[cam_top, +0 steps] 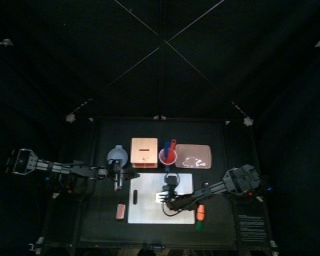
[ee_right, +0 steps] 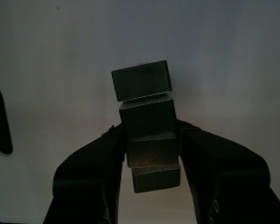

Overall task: Place sushi on board then cut the sushi with the knife then place the pieces on the plate
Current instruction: Pick knife at handle with right hand

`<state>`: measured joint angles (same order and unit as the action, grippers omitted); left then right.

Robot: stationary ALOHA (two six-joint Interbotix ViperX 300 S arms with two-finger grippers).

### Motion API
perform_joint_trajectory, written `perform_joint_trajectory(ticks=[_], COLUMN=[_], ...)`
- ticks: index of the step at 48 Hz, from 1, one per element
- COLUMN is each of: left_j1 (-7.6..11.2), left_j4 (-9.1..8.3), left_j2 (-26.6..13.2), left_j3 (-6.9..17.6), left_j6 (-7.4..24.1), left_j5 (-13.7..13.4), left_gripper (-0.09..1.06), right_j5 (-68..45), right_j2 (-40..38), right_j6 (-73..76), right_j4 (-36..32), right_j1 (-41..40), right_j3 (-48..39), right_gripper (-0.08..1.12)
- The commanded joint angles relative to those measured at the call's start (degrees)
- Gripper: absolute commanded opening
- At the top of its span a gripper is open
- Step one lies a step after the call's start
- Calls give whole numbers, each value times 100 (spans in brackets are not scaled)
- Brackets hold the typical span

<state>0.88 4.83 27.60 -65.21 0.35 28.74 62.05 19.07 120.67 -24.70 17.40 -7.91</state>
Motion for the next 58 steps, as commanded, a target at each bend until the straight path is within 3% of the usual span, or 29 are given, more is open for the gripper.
perform_joint_trajectory(ticks=[1, 8, 22, 38, 49, 58], left_j1=[9, 9, 26, 26, 26, 26], left_j4=[-53, -62, -62, -53, -35, -35], left_j2=[26, 35, 53, 53, 53, 53], left_j3=[70, 35, 9, 9, 9, 9], left_j6=[9, 0, -9, -9, -18, -18], left_j5=[26, 26, 26, 26, 26, 26], left_gripper=[-3, -3, -3, -3, -3, -3], right_j5=[70, 79, 88, 202, 264, 193], right_j2=[-9, 158, 158, -475, -1503, -2426], right_j6=[9, 18, -18, -554, -1696, -3111], right_j4=[149, 264, 193, -70, -149, -123], right_j1=[18, 18, 26, 26, -97, -642], right_j3=[264, 308, 352, 167, -360, -729], right_gripper=[63, 70, 95, 95, 95, 95])
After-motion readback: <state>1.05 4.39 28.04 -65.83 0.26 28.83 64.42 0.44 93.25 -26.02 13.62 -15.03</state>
